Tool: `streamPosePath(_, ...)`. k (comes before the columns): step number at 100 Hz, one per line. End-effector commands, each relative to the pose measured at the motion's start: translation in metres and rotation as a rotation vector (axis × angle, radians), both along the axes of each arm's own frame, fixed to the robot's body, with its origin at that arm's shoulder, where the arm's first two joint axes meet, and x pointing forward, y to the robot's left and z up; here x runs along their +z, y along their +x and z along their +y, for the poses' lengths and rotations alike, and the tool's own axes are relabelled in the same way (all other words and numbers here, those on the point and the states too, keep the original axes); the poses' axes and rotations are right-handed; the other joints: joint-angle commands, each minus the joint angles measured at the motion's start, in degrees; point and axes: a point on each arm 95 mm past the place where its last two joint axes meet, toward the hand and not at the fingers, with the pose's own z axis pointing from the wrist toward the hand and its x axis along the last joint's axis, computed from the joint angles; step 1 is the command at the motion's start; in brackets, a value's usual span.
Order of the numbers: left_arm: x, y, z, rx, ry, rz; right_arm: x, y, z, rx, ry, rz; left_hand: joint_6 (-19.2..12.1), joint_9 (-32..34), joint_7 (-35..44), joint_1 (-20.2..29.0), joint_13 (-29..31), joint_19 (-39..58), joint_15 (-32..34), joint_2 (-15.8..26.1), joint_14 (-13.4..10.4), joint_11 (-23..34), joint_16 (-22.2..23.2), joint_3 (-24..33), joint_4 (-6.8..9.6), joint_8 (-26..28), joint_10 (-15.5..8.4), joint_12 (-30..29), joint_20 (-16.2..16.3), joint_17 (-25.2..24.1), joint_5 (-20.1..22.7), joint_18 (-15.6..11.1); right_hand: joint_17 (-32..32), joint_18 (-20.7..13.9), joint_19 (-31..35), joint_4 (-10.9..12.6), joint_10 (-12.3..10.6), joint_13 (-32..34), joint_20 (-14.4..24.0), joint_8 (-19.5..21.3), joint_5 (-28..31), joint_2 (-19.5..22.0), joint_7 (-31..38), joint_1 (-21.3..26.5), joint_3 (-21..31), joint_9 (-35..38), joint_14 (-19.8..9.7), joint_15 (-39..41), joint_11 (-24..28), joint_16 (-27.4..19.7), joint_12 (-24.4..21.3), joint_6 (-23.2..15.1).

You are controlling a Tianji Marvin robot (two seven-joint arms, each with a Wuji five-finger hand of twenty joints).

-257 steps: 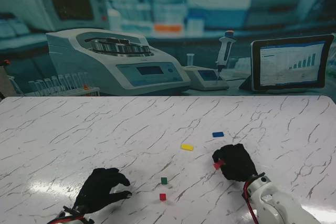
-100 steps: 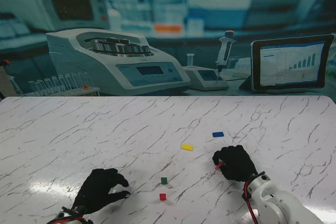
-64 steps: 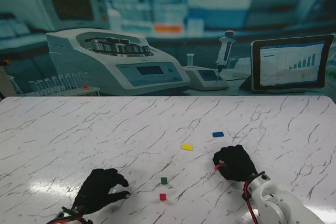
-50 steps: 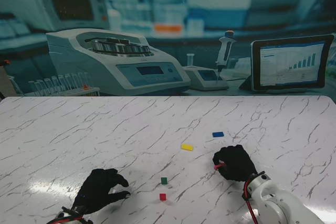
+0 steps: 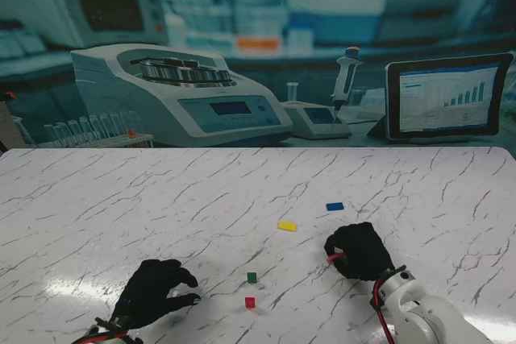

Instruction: Arrange dominoes in a row

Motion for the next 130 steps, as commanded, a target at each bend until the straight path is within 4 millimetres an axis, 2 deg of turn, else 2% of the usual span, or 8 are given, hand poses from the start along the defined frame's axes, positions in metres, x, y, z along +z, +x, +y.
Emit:
streamPosePath(1,-0.003,-0.004,-0.003,-0.019,-0.015,0.015,0.001,-0.004,0.008,0.002,0.023,-0.008,-0.9,0.6,0.2,-1.1,0.9,1.7,0.5,0.5,-0.9,0.8,0.9,0.4,0.28,0.4,-0.9,0.8,1.2,-0.3,0.4,0.6,-1.6,4.9,-1.0,2.3,0.7,-2.5,0.8,1.7,2.3,0.0,-0.1,-0.3,1.2,-2.8,0.5,-0.7,-0.4,0.2,-0.6,-2.8)
streamPosePath(38,-0.004,-0.004,-0.003,-0.019,-0.016,0.017,0.014,-0.004,0.018,-0.007,0.066,-0.048,-0.7,0.8,0.3,-1.2,1.1,1.9,0.6,0.6,-0.7,0.9,1.1,0.4,0.36,0.7,-0.8,1.0,1.3,-0.3,0.6,0.9,-3.4,2.1,1.3,1.5,-0.5,-7.9,3.2,-0.7,5.3,-3.3,-1.4,-1.7,3.1,-5.6,-0.9,2.8,0.6,1.0,0.0,-4.0)
streamPosePath(52,-0.004,-0.004,-0.003,-0.019,-0.017,0.017,0.017,-0.005,0.022,-0.005,0.085,-0.067,-0.6,0.9,0.4,-1.2,1.2,2.0,0.6,0.7,-0.8,1.0,1.2,0.4,0.35,0.8,-0.8,1.0,1.3,-0.4,0.7,1.0,-3.1,-0.5,7.1,0.8,-3.1,-6.7,4.6,-2.3,6.3,-4.8,-0.7,-1.8,4.2,-3.0,-1.7,12.3,9.8,5.6,6.9,-3.5)
streamPosePath(66,-0.004,-0.004,-0.002,-0.018,-0.017,0.017,0.019,-0.006,0.025,-0.008,0.102,-0.086,-0.7,1.0,0.5,-1.2,1.3,2.1,0.6,0.6,-0.7,1.0,1.2,0.4,0.32,0.8,-0.9,1.1,1.4,-0.4,0.7,1.1,-1.7,-2.0,13.0,0.1,-5.1,-2.5,4.7,-4.3,7.2,-6.2,0.1,-1.3,5.2,4.0,-3.2,22.8,20.4,12.9,19.1,-2.5)
streamPosePath(76,-0.004,-0.005,-0.002,-0.018,-0.016,0.017,0.019,-0.007,0.028,-0.012,0.121,-0.094,-0.6,1.1,0.5,-1.1,1.4,2.1,0.6,0.7,-0.7,1.1,1.3,0.4,0.32,0.8,-0.9,1.1,1.4,-0.4,0.7,1.1,0.0,-1.8,15.2,-0.1,-5.3,5.1,4.9,-4.8,7.5,-6.5,1.1,-1.1,5.6,13.4,-5.4,26.8,24.9,15.4,20.8,-0.1)
streamPosePath(94,-0.003,-0.005,-0.002,-0.018,-0.014,0.013,0.018,-0.009,0.033,-0.019,0.143,-0.107,-0.8,0.9,0.5,-1.2,1.2,2.1,0.5,0.6,-0.8,1.0,1.3,0.4,0.27,0.8,-1.0,1.1,1.4,-0.5,0.6,1.1,0.3,-1.1,15.9,0.0,-9.5,13.1,3.1,-3.7,6.6,-5.3,2.1,-2.2,6.0,24.6,-5.9,17.1,18.8,9.7,11.4,4.5)
streamPosePath(114,-0.002,-0.005,-0.001,-0.022,-0.007,0.008,0.018,-0.012,0.040,-0.021,0.180,-0.096,-0.8,0.9,0.4,-1.3,1.2,2.1,0.4,0.6,-0.8,0.9,1.3,0.4,0.35,0.7,-1.0,1.1,1.4,-0.5,0.6,1.1,0.8,-1.7,15.8,3.4,-9.3,17.0,1.5,1.1,3.2,-2.5,4.6,-3.7,7.1,29.3,-5.9,11.4,16.9,4.4,-1.1,11.8)
streamPosePath(130,-0.002,-0.006,-0.001,-0.025,-0.005,0.003,0.019,-0.013,0.047,-0.014,0.196,-0.087,-0.8,0.9,0.3,-1.4,1.1,2.1,0.3,0.6,-0.7,0.9,1.3,0.4,0.39,0.7,-1.0,1.1,1.4,-0.5,0.5,1.1,1.7,-1.6,16.9,7.7,-9.9,18.6,0.9,-0.1,0.9,-2.4,9.3,-4.7,9.0,30.1,-5.8,11.0,17.2,3.3,-6.9,13.6)
